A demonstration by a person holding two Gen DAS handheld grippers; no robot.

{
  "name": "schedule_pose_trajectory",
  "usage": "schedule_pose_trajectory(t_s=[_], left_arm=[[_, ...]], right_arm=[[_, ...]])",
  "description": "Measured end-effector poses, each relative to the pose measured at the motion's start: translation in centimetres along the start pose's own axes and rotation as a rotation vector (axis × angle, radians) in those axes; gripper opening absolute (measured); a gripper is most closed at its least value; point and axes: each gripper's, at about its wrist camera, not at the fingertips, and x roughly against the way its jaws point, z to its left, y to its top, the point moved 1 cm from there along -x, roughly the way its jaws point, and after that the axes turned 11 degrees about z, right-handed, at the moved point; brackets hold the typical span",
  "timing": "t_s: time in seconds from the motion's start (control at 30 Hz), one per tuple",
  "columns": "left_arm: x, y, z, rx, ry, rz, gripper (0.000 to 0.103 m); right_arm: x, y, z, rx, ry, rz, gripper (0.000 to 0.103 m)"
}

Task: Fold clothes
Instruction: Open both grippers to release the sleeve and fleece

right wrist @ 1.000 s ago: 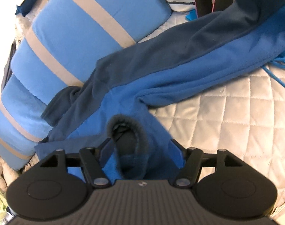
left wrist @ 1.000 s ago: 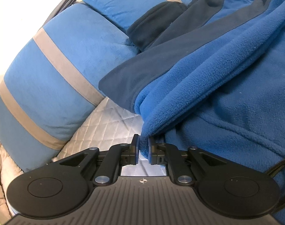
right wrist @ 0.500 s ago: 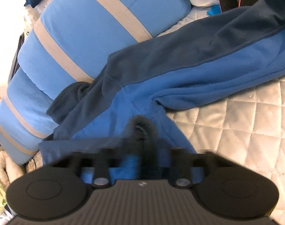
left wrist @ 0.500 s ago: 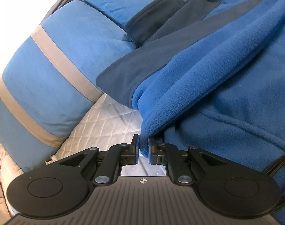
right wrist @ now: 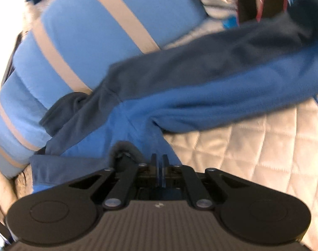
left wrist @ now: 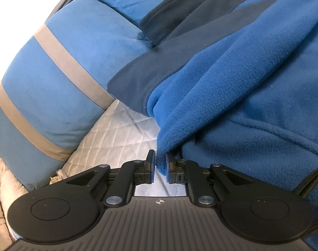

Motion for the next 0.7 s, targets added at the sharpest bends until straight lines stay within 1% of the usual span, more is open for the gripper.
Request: schedule_pose_trajectory(t_s=[0.03,0.07,0.1,0.13,0.17,0.2,0.23,0.3,0.37,0.4,0.47,0.53,0.57,0.6,0.67,0.7], left_arm=[[0.1,0.0,0.0,0.000,0.008,0.000,0.014],[0.2,0.0,-0.1,0.001,0.016,0.001,0.020],[0.4,0.0,0.0,0.006,0.027,0.001,0.030],[0.5,0.0,0.1,0.019,0.043,0.002,0.034],[0.7,-0.1,0.3,0.036,0.051,0.002,0.041],[0.9,-0.2,0.6,0.059,0.046,0.001,0.046],[1.1,-0.3,1.0,0.083,0.038,0.000,0.047],[1.4,-0.7,1.8,0.134,0.004,-0.008,0.052],[1.8,-1.2,2.9,0.200,-0.040,-0.018,0.055],[2.0,-1.6,3.6,0.250,-0.071,-0.025,0.055],[2.1,-2.4,5.3,0.375,-0.151,-0.038,0.057],[2.1,-3.4,7.1,0.536,-0.249,-0.062,0.064],[1.9,-3.8,8.0,0.618,-0.304,-0.078,0.069],[1.7,-4.2,8.7,0.696,-0.359,-0.093,0.071],[1.0,-4.8,9.8,0.822,-0.456,-0.109,0.072],[0.5,-4.9,10.1,0.873,-0.492,-0.110,0.072]], right_arm=[[0.0,0.1,-0.3,-0.018,-0.001,0.006,0.009],[0.1,0.1,-0.4,-0.028,-0.006,0.001,0.012],[0.3,0.1,-0.5,-0.033,-0.008,-0.004,0.019],[0.5,0.0,-0.5,-0.039,-0.003,-0.008,0.039],[0.7,0.0,-0.4,-0.044,0.009,-0.014,0.054],[0.9,0.0,-0.3,-0.048,0.026,-0.020,0.059],[1.1,-0.1,-0.2,-0.049,0.050,-0.025,0.066],[1.7,-0.5,0.3,-0.032,0.097,-0.049,0.067],[2.2,-0.8,1.4,0.010,0.104,-0.082,0.070],[2.5,-0.9,2.0,0.031,0.102,-0.100,0.071],[3.0,-1.1,3.4,0.080,0.089,-0.138,0.076],[3.5,-1.2,4.7,0.117,0.087,-0.160,0.078],[3.7,-1.3,5.4,0.133,0.087,-0.169,0.081],[3.8,-1.2,6.1,0.146,0.086,-0.176,0.082],[4.0,-1.2,7.5,0.157,0.074,-0.184,0.090],[4.1,-1.2,8.3,0.162,0.067,-0.187,0.092]])
